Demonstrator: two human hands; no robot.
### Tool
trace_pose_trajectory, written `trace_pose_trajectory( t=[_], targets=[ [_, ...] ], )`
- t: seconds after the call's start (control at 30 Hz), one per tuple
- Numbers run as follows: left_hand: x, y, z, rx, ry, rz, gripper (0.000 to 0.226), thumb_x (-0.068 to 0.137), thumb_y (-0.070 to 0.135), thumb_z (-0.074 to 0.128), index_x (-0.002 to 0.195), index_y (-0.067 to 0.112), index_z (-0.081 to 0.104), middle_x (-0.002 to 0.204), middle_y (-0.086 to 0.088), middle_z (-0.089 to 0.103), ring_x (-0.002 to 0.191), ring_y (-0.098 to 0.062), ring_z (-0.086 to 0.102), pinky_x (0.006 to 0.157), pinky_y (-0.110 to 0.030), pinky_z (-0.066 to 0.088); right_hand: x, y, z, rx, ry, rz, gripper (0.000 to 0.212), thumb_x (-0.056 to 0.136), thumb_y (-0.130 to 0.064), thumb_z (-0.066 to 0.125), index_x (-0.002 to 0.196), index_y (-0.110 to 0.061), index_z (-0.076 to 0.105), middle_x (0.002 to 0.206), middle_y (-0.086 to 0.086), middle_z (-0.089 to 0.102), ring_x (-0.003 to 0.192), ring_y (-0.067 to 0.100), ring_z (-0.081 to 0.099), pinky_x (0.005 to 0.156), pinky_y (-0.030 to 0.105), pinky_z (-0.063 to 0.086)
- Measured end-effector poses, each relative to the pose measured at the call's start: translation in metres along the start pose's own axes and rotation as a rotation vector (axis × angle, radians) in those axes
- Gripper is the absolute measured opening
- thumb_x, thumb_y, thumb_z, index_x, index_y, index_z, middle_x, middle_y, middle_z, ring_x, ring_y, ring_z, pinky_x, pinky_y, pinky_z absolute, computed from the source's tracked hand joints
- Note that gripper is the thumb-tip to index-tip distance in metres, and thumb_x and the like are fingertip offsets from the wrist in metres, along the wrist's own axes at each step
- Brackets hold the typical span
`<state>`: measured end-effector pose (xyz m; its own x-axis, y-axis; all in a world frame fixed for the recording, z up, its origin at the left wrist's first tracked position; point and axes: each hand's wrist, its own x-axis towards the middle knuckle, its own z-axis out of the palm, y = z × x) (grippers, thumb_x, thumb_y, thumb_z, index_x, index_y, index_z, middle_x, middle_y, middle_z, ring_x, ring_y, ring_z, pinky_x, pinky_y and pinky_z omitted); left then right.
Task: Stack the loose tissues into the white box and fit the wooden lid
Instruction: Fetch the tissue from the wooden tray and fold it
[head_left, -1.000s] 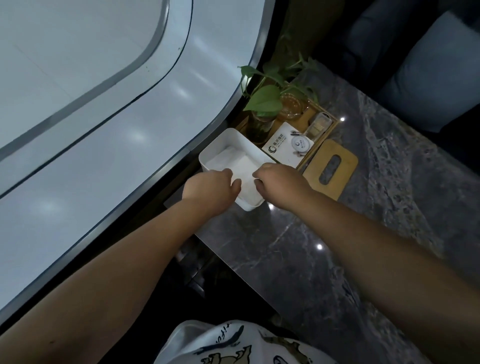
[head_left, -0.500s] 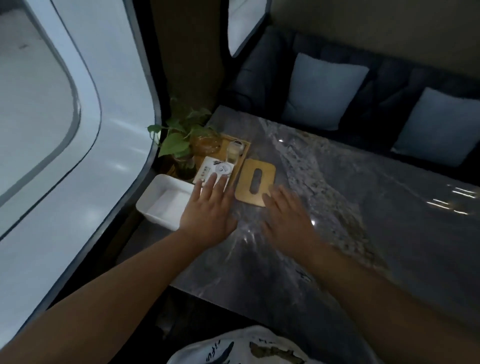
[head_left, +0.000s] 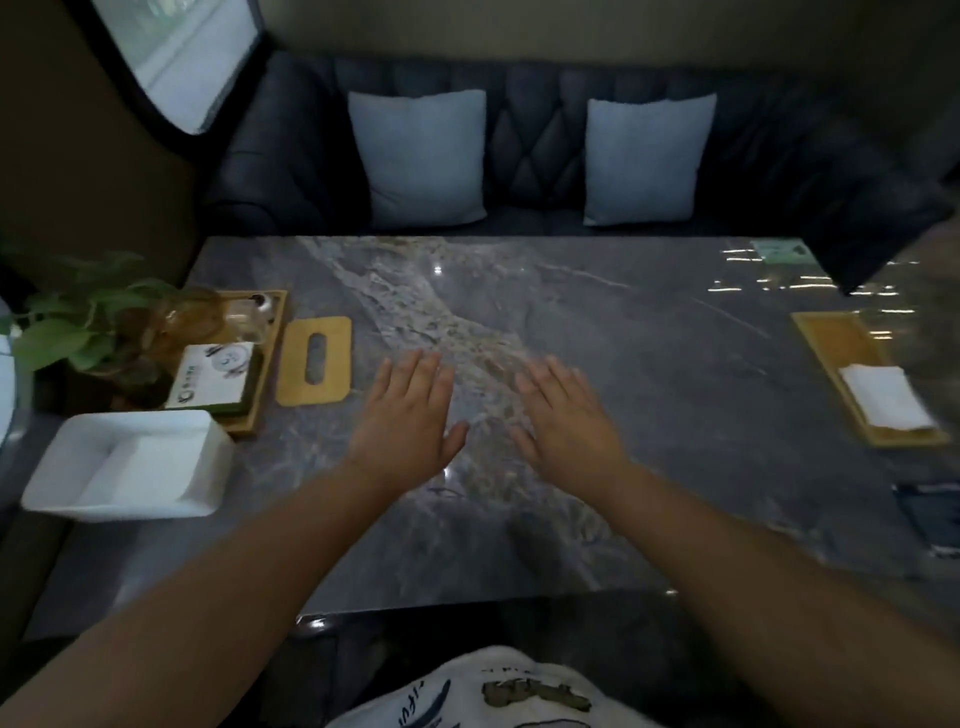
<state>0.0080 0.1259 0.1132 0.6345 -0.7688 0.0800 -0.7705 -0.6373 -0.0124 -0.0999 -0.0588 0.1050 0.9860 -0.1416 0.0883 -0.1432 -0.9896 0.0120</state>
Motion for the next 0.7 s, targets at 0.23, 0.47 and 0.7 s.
trace_pose_trajectory(
  t=[0.23, 0.47, 0.7],
  targets=[
    [0.029, 0.106, 0.003, -0.035, 0.031, 0.077, 0.073, 0.086, 0.053, 0.039, 0.138, 0.002, 0.046, 0.142, -0.02, 0.05, 0.134, -0.038, 0.042, 0.111, -0.055, 0.032, -0.068, 0.086, -0.007, 0.003, 0.024, 0.102, 0.06, 0.085, -0.042, 0.053, 0.133, -0.005, 0.051, 0.139, 0.016, 0.052, 0.131, 0.036, 0.046, 0.109, 0.051, 0.033],
    [0.057, 0.187, 0.001, -0.041, 0.064, 0.203, 0.07, 0.088, 0.051, 0.039, 0.137, 0.001, 0.047, 0.142, -0.021, 0.049, 0.133, -0.039, 0.043, 0.11, -0.054, 0.034, -0.114, 0.157, -0.013, 0.004, 0.035, 0.219, 0.064, 0.081, -0.038, 0.063, 0.133, -0.003, 0.05, 0.139, 0.017, 0.052, 0.132, 0.036, 0.045, 0.108, 0.053, 0.035],
    [0.094, 0.236, 0.002, -0.028, 0.078, 0.324, 0.072, 0.089, 0.052, 0.046, 0.142, 0.004, 0.039, 0.147, -0.019, 0.043, 0.138, -0.035, 0.037, 0.115, -0.051, 0.024, -0.146, 0.2, -0.013, 0.025, 0.025, 0.382, 0.064, 0.088, -0.038, 0.057, 0.14, -0.003, 0.042, 0.147, 0.017, 0.043, 0.14, 0.035, 0.032, 0.115, 0.05, 0.021]
  ],
)
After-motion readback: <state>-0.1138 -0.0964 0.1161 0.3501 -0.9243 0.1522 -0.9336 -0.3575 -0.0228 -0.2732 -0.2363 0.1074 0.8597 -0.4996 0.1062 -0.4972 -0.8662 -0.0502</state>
